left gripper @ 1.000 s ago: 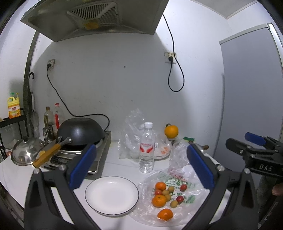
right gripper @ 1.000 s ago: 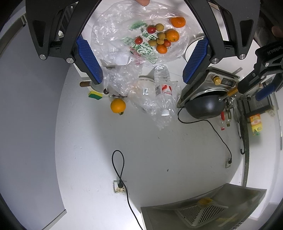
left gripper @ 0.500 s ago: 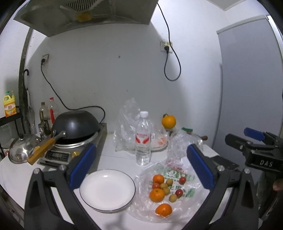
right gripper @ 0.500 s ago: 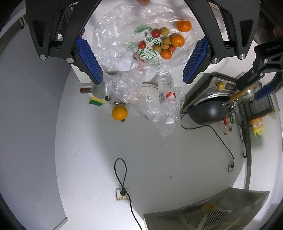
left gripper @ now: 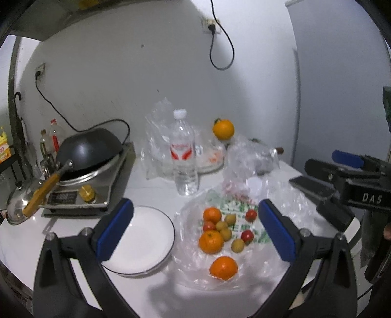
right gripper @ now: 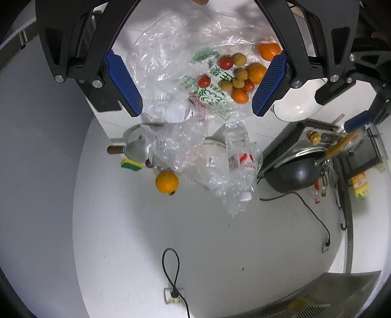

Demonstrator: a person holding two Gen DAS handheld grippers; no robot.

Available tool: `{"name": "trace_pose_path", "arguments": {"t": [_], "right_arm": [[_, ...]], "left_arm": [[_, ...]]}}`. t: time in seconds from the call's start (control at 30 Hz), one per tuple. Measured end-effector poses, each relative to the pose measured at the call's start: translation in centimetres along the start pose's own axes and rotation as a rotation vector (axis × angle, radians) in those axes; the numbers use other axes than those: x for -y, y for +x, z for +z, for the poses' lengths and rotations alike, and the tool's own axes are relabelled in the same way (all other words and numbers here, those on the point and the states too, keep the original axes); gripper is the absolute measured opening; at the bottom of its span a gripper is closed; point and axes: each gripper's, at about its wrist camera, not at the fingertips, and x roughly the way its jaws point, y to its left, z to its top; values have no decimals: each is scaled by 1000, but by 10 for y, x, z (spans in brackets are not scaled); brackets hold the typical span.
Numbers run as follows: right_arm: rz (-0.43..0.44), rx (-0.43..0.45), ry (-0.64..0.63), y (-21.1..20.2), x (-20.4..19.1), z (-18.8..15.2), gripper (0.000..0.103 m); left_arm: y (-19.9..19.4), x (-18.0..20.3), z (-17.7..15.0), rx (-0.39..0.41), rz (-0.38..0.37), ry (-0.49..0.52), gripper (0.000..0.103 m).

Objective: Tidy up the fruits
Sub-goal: 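Grasp a large orange with the left tool while the right tool grasps a red cherry tomato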

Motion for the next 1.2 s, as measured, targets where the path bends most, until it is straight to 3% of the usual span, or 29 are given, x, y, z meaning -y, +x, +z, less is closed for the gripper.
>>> {"name": "trace_pose_path", "arguments": {"t": [0.2, 0.3, 0.5, 0.67, 0.77, 0.9, 1.2], "right_arm": [[27, -41, 5, 18, 5, -10, 93], [44, -70, 5, 28, 5, -14, 85], [72, -112, -3, 45, 3, -24, 79], [92, -143, 2, 57, 5, -32, 73], [109, -161, 3, 64, 6, -36, 64], [128, -184, -5, 71, 4, -41, 53], [167, -226, 0, 89, 1, -49, 47]], "left_arm": [[22, 9, -15, -79, -10, 33, 102], [32, 12, -24, -118, -15, 44, 102], [50, 18, -37, -193, -34, 64, 102], [63, 25, -48, -252, -53, 92, 91], [70, 27, -53, -284, -62, 101, 85], [78, 30, -60, -333, -93, 109, 65], [90, 32, -73, -417, -152, 110, 51]]}}
